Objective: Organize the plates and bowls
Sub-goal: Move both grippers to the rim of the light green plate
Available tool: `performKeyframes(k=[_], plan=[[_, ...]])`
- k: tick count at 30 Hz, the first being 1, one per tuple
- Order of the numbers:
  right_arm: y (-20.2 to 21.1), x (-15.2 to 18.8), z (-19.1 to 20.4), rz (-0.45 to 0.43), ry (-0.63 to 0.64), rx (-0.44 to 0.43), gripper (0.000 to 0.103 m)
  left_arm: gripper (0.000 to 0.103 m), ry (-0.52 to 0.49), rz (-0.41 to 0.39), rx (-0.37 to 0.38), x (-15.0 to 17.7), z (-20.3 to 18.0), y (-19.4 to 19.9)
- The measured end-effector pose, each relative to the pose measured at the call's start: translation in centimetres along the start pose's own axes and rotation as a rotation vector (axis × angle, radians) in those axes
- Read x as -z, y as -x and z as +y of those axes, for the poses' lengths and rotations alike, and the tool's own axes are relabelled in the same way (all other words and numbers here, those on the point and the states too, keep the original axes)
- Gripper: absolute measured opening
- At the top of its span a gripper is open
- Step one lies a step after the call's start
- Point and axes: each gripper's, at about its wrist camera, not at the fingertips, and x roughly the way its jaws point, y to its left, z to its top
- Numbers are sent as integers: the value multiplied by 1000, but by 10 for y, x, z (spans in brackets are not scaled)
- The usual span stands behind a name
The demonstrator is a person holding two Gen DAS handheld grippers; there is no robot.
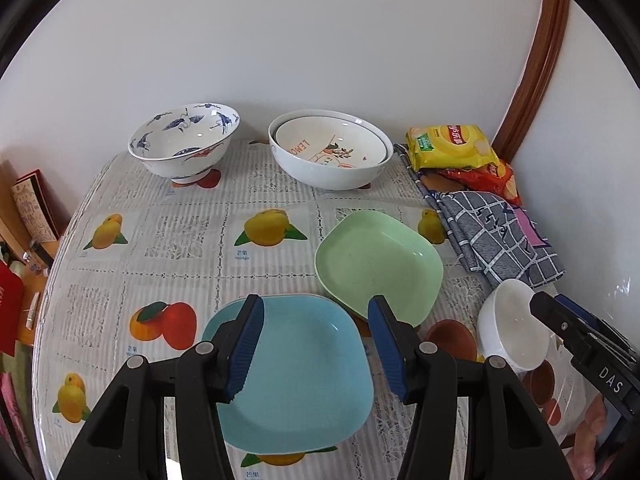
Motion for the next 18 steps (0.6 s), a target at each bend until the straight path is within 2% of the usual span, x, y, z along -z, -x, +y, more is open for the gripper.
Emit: performKeyframes(k=[6,10,15,18], plan=[[-31,-19,-1,14,10,-12,56,52,14,31,-47,-17,8,-28],[-50,-31,1,25,31,-16,56,59,27,55,-53,-28,10,-46],[-74,-46,3,40,52,-17,56,61,14,83,-60,-38,8,-67],[-89,-52,3,52,56,-47,56,61,6,94,-52,-42,5,-79]])
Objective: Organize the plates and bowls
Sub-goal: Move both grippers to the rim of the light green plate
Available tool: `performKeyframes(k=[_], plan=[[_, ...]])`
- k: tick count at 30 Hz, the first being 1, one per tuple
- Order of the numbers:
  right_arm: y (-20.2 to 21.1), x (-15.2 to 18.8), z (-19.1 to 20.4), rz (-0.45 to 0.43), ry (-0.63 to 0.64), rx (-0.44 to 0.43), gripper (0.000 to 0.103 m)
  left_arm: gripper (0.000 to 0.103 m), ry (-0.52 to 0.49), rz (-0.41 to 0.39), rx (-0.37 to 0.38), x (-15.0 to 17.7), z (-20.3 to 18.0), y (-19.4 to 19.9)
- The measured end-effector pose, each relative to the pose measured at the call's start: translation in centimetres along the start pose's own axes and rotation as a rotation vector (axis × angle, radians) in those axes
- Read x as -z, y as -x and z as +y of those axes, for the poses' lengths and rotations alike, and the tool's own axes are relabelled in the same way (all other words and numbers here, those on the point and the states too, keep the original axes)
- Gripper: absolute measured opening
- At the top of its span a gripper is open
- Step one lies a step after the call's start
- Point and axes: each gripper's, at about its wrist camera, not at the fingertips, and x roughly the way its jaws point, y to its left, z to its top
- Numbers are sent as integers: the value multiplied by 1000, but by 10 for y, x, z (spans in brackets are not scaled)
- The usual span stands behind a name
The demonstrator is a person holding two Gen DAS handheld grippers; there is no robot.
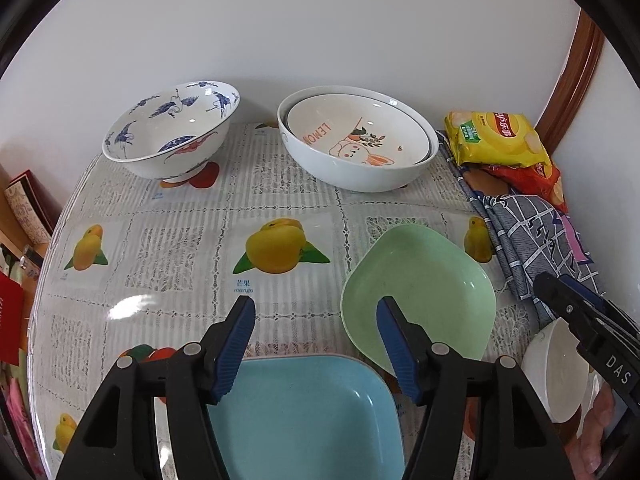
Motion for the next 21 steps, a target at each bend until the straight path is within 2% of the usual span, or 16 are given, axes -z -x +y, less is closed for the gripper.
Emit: performKeyframes(k=[7,13,18,21], plan=[[-37,-2,-2,52,17,37,56,61,5,50,30,-4,-4,-36],[-59,1,-2,100,11,37,51,61,-1,81,52,-5,-9,-58],[-70,1,2,112,31,91,47,60,-4,105,64,-6,-13,-72],[-77,2,6,142,48,114,39,57,-15,110,58,-7,-16,-77]])
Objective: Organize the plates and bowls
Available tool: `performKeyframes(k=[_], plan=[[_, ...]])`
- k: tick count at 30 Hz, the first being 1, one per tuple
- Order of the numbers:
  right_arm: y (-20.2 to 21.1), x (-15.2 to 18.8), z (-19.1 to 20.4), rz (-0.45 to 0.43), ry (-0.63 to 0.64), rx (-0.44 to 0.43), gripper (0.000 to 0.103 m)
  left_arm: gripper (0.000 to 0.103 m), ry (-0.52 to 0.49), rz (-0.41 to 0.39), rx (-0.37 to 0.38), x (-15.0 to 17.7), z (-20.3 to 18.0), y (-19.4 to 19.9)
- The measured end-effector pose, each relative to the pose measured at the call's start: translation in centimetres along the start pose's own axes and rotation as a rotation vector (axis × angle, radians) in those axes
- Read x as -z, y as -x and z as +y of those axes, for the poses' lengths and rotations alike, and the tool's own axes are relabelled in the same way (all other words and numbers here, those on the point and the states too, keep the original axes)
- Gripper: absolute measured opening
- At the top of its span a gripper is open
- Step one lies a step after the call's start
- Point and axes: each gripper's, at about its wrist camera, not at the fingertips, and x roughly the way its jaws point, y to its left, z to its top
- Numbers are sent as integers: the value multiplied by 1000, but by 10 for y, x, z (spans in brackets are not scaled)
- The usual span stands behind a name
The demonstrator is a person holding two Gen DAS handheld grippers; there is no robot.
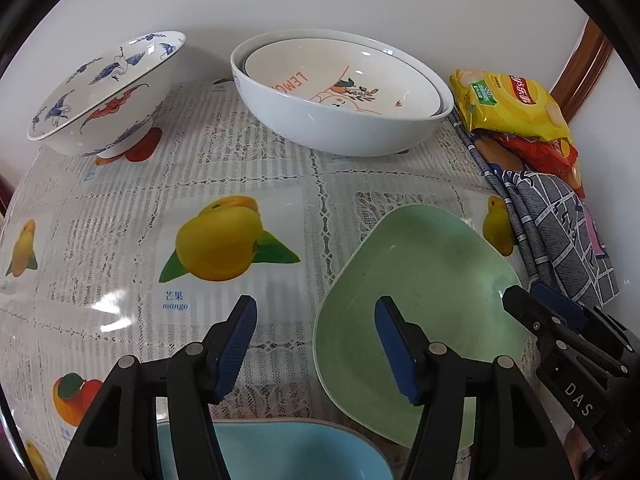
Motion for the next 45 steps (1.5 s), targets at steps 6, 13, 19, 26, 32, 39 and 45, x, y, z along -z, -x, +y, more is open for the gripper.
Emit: performKeyframes(k=[6,13,19,26,32,39,45], plan=[[-9,4,5,14,-3,27,35,46,-11,29,1,0,-3,-15],[-19,6,7,34,-19,57,25,34,-36,4,-11,-2,-7,-17],[-24,7,7,34,-26,62,11,19,-61,-9,30,-3,-13,-19],[-13,8,6,-30,-22,93,6,10,-48,-35,57,-5,-10,-9],[16,6,4,-88,-58,2,1,6,-57,-66,81,-2,-11,15],[24,10,2,-71,-63,21,9,6,-31,-53,28,4,-5,18],[15,12,4,-33,-52,28,23,6,-22,-37,39,3,-1,12]])
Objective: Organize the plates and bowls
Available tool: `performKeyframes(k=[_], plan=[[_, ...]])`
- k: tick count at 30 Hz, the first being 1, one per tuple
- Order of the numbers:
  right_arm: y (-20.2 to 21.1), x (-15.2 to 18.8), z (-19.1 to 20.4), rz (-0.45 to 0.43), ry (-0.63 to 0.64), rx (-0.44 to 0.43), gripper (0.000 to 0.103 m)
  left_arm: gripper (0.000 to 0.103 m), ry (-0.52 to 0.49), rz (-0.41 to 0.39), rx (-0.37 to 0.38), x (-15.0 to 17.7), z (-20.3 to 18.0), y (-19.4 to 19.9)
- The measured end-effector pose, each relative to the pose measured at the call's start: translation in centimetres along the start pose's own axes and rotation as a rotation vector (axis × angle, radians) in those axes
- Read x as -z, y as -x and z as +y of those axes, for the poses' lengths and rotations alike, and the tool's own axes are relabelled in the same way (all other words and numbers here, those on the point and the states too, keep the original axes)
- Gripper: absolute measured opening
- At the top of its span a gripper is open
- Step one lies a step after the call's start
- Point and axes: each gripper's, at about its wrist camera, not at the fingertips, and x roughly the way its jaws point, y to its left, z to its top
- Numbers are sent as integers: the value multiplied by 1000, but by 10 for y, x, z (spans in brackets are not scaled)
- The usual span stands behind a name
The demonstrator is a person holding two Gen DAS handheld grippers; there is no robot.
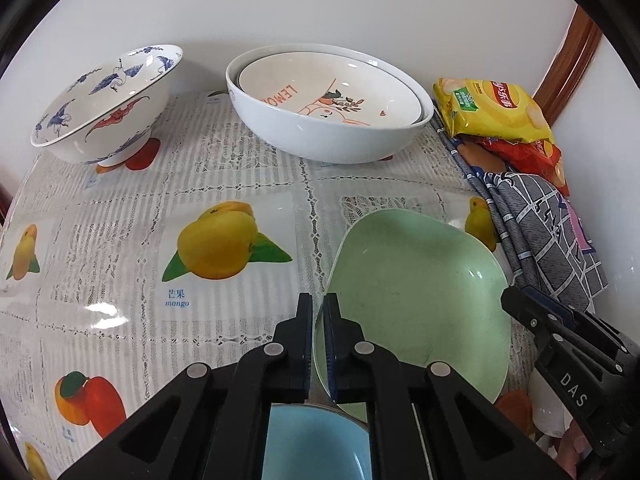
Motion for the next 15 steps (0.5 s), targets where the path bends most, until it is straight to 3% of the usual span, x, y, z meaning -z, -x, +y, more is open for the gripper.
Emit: performKeyframes(k=[15], plan=[[-38,1,12,97,4,46,22,15,-18,27,15,1,-7,-27]])
